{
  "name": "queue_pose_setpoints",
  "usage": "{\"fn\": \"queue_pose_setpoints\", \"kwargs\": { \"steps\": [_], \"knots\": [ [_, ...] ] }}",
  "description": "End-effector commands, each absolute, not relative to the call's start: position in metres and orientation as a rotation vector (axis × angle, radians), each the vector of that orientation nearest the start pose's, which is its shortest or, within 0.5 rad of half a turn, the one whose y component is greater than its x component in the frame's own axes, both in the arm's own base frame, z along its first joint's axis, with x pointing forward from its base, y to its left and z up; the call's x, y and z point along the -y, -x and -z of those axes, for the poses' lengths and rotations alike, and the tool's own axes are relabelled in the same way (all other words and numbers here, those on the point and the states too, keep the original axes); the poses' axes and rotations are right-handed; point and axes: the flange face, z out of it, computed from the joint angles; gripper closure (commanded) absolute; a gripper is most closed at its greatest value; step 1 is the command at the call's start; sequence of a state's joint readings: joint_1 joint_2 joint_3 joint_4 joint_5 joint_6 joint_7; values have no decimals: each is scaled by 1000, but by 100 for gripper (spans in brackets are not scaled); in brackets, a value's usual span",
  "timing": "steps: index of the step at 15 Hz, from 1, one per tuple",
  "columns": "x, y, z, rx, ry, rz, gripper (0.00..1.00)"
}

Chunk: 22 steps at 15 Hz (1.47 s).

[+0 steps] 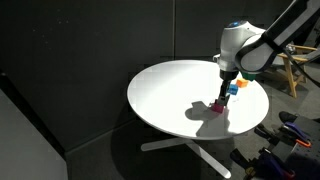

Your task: Pick up the gray block and put it on the pink block

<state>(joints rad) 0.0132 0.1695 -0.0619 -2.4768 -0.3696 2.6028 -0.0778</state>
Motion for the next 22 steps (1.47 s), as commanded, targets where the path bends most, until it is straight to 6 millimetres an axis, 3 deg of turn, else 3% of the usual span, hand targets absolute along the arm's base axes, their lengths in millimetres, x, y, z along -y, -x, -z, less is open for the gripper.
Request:
{"fn": "queue_pose_setpoints", "kwargs": {
  "steps": [1,12,22],
  "knots": [
    [20,-454,-245,510,3267,-79,0],
    [37,-435,-314,72,3167,-169,0],
    [59,-404,-372,-13,3146,-199,0]
  ]
}}
